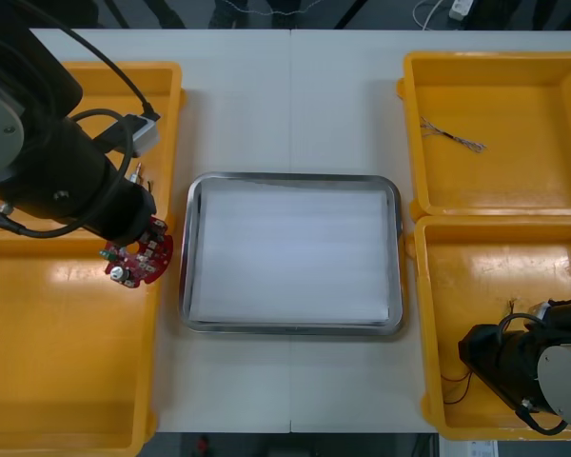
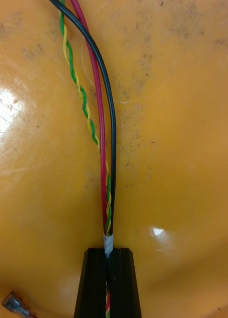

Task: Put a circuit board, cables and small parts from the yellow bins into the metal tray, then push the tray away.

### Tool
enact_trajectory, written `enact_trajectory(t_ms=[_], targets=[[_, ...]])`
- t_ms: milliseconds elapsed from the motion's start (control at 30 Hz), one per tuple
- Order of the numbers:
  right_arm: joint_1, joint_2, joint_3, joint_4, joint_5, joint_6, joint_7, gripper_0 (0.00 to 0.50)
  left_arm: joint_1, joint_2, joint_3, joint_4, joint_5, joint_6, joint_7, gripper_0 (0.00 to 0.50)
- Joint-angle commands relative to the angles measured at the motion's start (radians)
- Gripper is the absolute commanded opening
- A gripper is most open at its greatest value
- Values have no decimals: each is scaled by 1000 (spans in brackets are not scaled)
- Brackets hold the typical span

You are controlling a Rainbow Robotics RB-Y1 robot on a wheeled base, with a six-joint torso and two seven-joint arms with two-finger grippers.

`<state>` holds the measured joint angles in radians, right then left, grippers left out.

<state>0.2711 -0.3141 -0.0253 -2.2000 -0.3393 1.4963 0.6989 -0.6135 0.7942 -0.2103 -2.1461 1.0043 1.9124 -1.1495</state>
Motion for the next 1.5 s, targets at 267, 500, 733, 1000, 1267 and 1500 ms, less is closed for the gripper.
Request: enact_trajectory(t_ms=[267,500,733,1000,1267,1500], targets=[[-56,-52,-113,-170,-44,217,-32,0,-184,-199,-164,123,-147,7,241,0],[-130,-98,-248,-218,-202,361,-12,0,-198,-245,-270,176,-214,-69,329,2],[-193,-181,-349,-250,-362,424,17,0,-200,-253,-388,259,-260,-210,404,0],[-240,-312,-401,-262,-521,424,59,0,-198,-254,-488,315,-302,-286,433,1],[-279,-434,-409,-267,-646,424,106,0,-196,-254,-526,342,-322,-308,455,0],[-332,-497,-393,-267,-681,424,252,0,-196,-254,-544,345,-334,-314,478,115]])
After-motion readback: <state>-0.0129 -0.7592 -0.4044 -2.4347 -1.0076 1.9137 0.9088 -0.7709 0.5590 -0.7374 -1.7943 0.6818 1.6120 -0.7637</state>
